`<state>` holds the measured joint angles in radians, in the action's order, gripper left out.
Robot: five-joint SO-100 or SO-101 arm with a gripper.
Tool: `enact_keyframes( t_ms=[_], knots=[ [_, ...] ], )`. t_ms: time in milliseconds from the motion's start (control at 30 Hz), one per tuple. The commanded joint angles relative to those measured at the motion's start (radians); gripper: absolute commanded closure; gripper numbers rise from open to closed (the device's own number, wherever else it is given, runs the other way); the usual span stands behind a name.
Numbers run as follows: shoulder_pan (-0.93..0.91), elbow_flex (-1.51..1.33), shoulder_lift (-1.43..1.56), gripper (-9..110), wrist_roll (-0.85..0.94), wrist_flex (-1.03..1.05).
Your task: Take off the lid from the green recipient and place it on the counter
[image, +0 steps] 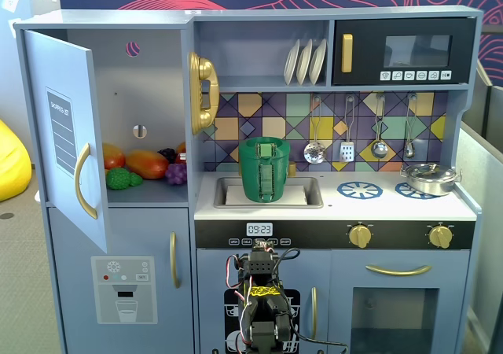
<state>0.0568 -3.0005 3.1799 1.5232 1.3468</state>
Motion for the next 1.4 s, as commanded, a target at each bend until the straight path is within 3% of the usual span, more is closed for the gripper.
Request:
enact_keyframes(
  t_ms=[0,467,633,800,967,1200,1367],
  knots=[
    [-0.086,0.002,0.0,101,-0.011,0.184],
    [-0.084,0.005,-0.002,101,0.0,0.17],
    [-0.114,0.095,-0.003,101,-0.015,-0.067],
    [-0.109,0.321,-0.038,101,0.146,-0.295],
    [-0.078,0.574,-0.187,101,0.121,-0.555],
    [-0.11,0.824,-0.393,81,0.103,-0.773],
    [-0.114,0.914,-0.463,77,0.137,-0.841]
  ],
)
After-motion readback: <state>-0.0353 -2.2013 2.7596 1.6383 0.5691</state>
